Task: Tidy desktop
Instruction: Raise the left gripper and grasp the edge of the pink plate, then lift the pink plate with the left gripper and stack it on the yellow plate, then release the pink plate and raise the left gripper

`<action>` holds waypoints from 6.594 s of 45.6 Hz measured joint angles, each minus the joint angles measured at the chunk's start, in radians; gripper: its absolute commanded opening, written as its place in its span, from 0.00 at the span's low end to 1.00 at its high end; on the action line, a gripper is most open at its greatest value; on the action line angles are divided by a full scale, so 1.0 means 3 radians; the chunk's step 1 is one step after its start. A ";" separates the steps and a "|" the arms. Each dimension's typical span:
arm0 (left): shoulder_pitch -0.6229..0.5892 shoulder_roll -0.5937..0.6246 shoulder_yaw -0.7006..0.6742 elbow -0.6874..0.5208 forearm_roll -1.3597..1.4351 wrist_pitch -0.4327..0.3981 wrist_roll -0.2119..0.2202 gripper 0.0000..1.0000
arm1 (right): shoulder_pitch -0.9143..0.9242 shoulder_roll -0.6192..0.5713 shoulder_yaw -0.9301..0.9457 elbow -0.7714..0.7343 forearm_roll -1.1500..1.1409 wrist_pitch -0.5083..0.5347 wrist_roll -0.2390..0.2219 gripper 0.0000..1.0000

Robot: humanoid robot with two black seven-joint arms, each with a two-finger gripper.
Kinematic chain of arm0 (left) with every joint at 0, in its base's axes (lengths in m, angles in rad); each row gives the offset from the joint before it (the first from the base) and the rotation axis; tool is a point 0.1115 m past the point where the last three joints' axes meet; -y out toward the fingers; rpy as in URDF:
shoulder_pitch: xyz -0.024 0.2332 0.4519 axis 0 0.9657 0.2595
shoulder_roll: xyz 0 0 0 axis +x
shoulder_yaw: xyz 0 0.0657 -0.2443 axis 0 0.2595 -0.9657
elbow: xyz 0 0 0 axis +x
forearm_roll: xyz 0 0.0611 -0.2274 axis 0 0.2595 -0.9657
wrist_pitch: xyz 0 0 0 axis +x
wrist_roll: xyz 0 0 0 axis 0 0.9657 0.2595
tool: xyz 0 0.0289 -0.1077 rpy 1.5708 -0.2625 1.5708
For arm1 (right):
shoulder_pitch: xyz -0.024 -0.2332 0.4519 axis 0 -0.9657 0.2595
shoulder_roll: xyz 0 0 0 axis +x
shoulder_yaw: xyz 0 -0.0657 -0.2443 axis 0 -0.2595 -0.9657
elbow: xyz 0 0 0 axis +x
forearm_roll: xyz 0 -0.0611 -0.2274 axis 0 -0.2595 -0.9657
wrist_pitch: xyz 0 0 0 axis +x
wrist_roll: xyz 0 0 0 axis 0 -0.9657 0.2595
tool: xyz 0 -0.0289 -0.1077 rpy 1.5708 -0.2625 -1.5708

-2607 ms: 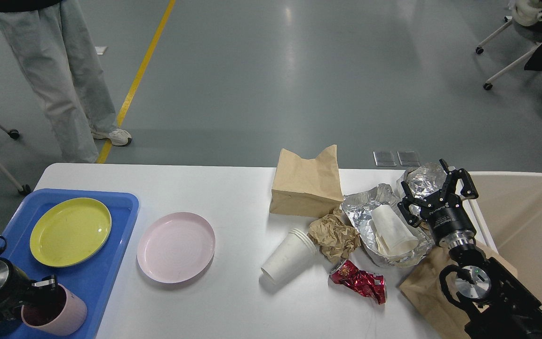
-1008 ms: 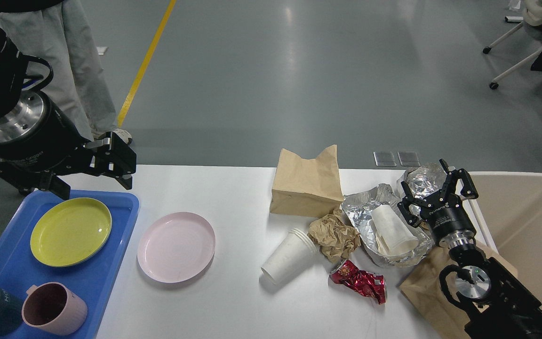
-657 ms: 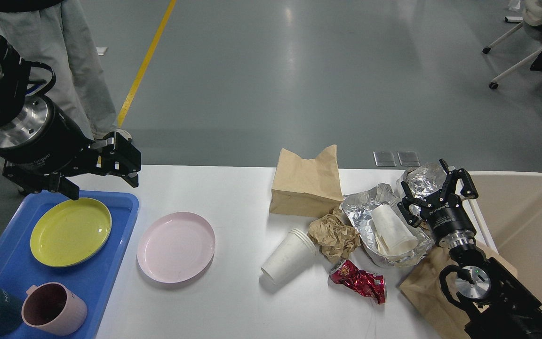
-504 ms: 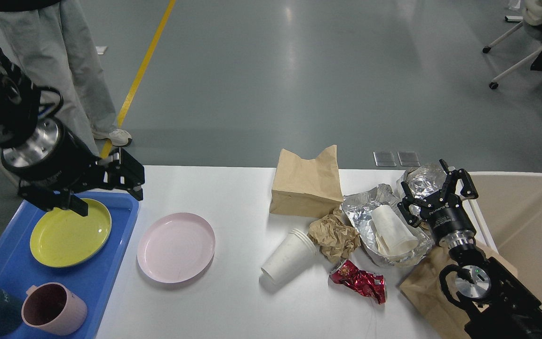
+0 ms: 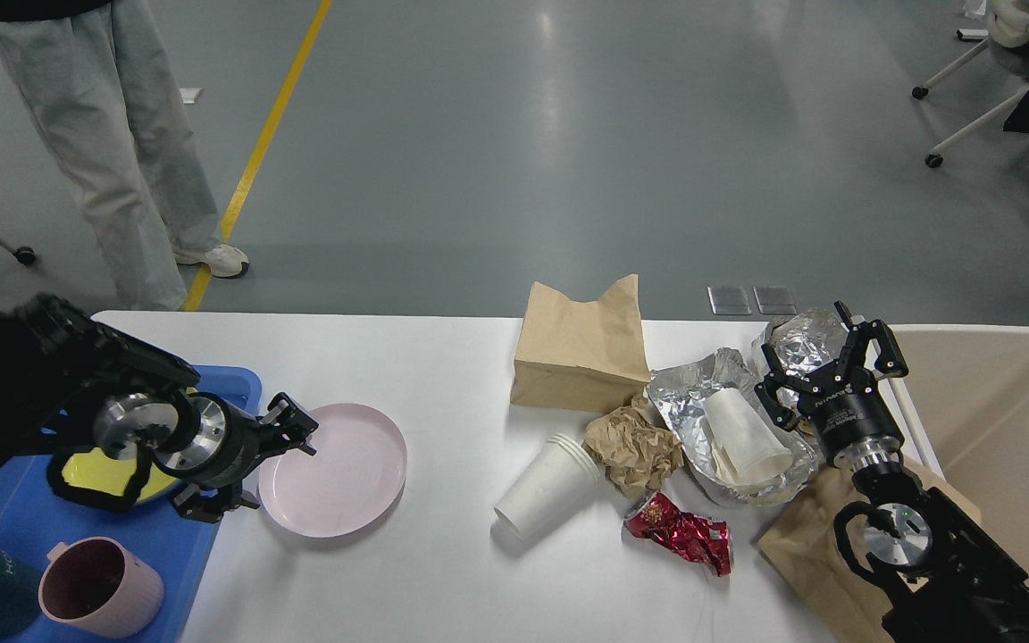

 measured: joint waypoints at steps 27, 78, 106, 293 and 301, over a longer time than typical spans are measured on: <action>0.0909 0.0096 -0.0550 0.0427 -0.0139 0.0664 0.0025 0.70 | 0.0000 0.0000 0.0000 -0.0004 -0.0001 0.0000 0.0000 1.00; 0.1027 0.0050 -0.0663 0.0542 0.0151 0.0413 0.0061 0.00 | -0.0001 0.0000 0.0000 -0.0006 -0.0001 0.0000 0.0000 1.00; 0.0758 0.0122 -0.0581 0.0319 0.0150 0.0228 0.0126 0.00 | -0.0001 0.0000 0.0000 -0.0006 0.0000 0.0000 0.0000 1.00; 0.3674 0.0122 -0.7692 0.1820 0.1223 -0.1096 -0.0510 0.96 | 0.0000 0.0002 0.0000 -0.0001 0.0000 0.0000 0.0000 1.00; 0.4178 -0.0192 -0.8193 0.1385 0.1790 -0.1097 -0.0530 0.96 | 0.0000 0.0001 0.0000 0.0000 0.0001 0.0000 0.0000 1.00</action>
